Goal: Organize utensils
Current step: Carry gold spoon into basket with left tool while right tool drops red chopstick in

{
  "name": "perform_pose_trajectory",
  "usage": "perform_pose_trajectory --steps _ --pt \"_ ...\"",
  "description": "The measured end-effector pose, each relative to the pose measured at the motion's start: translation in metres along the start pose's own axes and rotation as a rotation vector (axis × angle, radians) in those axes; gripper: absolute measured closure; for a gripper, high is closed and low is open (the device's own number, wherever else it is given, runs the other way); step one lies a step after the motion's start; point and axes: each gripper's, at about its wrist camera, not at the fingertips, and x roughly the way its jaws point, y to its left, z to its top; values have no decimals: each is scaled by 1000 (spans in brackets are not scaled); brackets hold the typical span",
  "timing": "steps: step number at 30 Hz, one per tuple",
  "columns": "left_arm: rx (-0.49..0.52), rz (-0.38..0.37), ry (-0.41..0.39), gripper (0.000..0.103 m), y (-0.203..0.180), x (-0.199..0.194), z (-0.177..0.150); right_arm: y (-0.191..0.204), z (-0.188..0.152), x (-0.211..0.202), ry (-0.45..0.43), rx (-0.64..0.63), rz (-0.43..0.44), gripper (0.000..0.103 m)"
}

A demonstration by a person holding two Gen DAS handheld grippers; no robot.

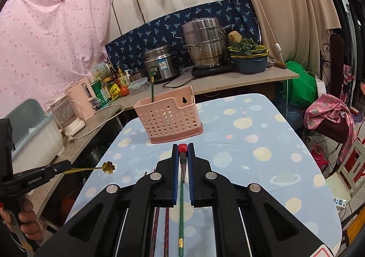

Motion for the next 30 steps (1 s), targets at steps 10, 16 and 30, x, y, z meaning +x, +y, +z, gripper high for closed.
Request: perform_pose_trajectory --steps 10,16,30 --pt "18 3 -44 102 -6 22 88 -6 72 37 -81 29 44 96" --pt "33 21 -59 102 -9 46 140 -8 128 55 -182 78 86 96" --pt "48 95 51 102 -4 141 193 4 201 145 -294 123 106 96"
